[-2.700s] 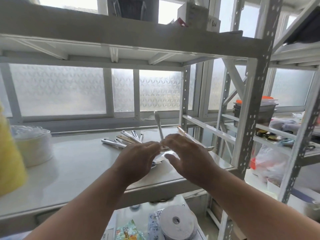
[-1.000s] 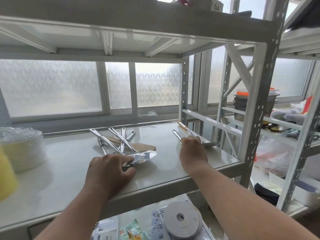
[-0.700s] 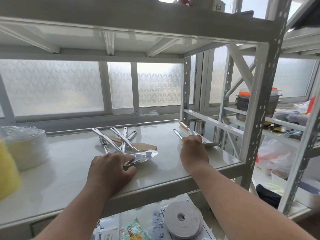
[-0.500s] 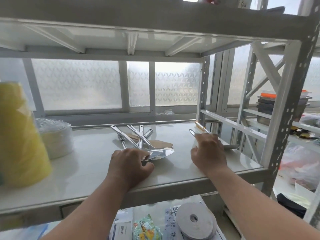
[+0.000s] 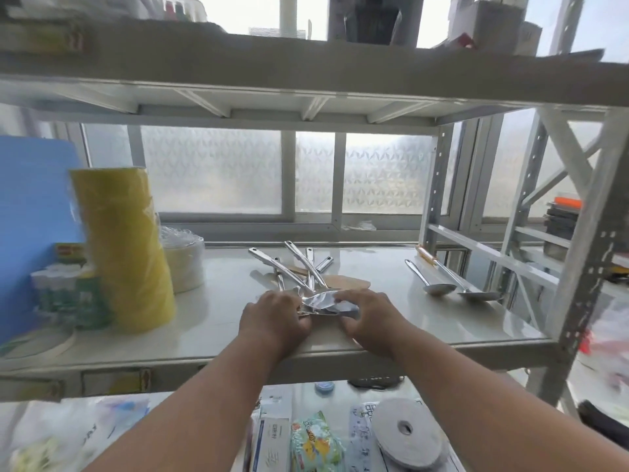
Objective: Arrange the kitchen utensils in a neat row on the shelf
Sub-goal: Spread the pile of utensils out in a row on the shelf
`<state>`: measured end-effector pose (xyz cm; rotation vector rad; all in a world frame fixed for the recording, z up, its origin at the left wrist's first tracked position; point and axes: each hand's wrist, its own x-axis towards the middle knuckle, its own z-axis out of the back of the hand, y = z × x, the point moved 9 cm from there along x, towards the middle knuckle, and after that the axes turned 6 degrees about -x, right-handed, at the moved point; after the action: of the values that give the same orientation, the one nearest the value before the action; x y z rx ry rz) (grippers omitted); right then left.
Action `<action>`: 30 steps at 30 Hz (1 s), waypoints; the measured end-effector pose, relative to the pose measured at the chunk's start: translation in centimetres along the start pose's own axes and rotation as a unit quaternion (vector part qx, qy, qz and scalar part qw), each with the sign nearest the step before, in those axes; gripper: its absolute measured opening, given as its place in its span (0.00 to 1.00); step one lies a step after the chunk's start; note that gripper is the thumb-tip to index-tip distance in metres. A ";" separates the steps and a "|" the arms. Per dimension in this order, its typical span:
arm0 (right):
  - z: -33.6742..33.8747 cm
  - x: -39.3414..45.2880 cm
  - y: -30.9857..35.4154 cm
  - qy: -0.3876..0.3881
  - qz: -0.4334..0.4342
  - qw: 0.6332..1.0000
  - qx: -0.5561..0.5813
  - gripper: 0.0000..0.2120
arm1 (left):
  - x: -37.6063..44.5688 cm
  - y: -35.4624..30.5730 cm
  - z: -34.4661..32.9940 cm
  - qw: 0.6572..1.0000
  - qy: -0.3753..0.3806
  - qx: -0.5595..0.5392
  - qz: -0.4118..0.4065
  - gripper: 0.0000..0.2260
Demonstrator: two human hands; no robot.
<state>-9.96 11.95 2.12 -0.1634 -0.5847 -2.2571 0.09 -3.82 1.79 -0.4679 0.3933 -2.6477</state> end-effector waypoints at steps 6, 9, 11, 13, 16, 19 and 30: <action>-2.1 1.6 4.8 -0.030 0.055 0.998 -0.020 0.15 | -1.1 4.9 1.9 0.999 -0.004 0.036 0.034 0.09; -3.4 2.3 7.7 -0.027 0.100 0.995 -0.004 0.15 | -2.0 7.2 3.2 0.996 -0.038 0.050 0.064 0.24; -3.4 2.2 8.9 -0.050 0.127 0.991 -0.011 0.16 | -2.8 6.9 3.8 0.995 -0.065 0.060 0.055 0.31; -2.8 2.1 9.1 -0.088 0.133 0.987 -0.008 0.16 | -3.3 6.2 4.1 0.994 -0.086 0.048 0.035 0.31; -1.5 1.3 8.6 -0.153 0.139 0.978 0.035 0.14 | -3.5 6.0 4.2 0.996 -0.089 0.015 0.027 0.33; -0.5 0.4 7.5 -0.202 0.117 0.971 0.054 0.11 | -3.6 6.1 4.1 0.996 -0.084 0.023 0.025 0.34; 1.3 -1.1 7.5 -0.256 0.118 0.953 0.114 0.10 | -4.1 5.5 4.6 0.994 -0.104 0.006 0.011 0.32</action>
<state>-3.88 8.89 5.59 -0.6776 -1.0328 -1.8928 7.30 -7.74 3.00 -0.7238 0.3150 -2.5459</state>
